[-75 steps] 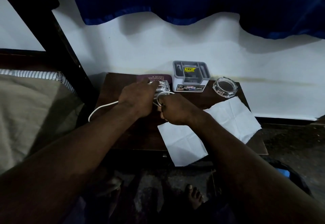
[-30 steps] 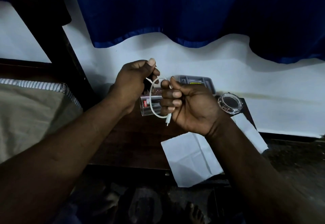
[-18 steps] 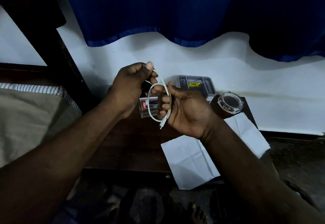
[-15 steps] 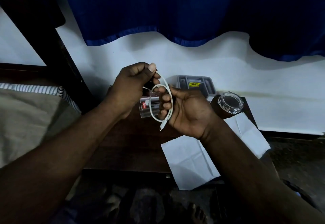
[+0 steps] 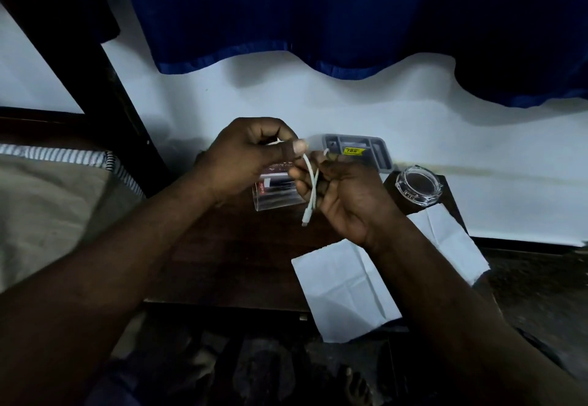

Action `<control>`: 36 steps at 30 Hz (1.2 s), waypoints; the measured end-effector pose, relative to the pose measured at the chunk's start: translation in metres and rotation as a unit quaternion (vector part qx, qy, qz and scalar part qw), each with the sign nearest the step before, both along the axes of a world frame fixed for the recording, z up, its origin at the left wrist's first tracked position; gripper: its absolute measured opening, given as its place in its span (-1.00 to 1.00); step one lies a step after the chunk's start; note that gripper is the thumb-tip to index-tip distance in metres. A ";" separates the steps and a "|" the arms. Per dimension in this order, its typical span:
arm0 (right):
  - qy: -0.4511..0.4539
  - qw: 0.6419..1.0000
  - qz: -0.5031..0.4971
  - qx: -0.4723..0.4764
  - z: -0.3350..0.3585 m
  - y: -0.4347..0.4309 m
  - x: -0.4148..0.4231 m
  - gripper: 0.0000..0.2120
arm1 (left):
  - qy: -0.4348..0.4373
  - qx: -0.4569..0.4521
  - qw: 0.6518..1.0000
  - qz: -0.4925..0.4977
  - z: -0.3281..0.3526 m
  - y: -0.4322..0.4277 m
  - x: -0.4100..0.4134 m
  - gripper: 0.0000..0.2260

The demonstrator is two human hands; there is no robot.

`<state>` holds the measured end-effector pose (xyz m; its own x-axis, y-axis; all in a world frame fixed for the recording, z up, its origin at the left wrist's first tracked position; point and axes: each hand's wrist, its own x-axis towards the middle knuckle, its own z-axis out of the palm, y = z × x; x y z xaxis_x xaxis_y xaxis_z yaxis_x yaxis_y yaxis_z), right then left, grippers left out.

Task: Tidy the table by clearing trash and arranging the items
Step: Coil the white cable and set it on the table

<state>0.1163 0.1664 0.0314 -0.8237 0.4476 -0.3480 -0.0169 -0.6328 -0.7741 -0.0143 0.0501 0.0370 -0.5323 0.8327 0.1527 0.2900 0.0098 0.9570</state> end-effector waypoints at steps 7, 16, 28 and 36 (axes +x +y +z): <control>0.070 0.990 -0.080 -0.094 -0.004 0.014 -0.002 -0.81 | 0.090 -0.127 0.983 -0.100 0.000 0.002 0.003 -0.90; 0.008 0.978 0.004 0.211 -0.009 -0.006 -0.005 -0.75 | -0.084 0.048 0.995 -0.007 -0.002 0.005 0.000 -0.80; 0.055 0.995 0.023 0.075 -0.005 -0.009 -0.004 -0.69 | -0.155 -0.014 0.981 0.116 -0.015 0.009 -0.005 -0.78; 0.072 0.997 -0.012 0.000 0.000 -0.003 -0.001 -0.67 | -0.135 -0.059 0.985 0.087 -0.016 0.012 0.007 -0.78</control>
<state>0.1154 0.1634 0.0311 -0.8546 0.4676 -0.2258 -0.1434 -0.6304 -0.7629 -0.0076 0.0622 0.0208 -0.6770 0.7283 -0.1062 0.0088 0.1523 0.9883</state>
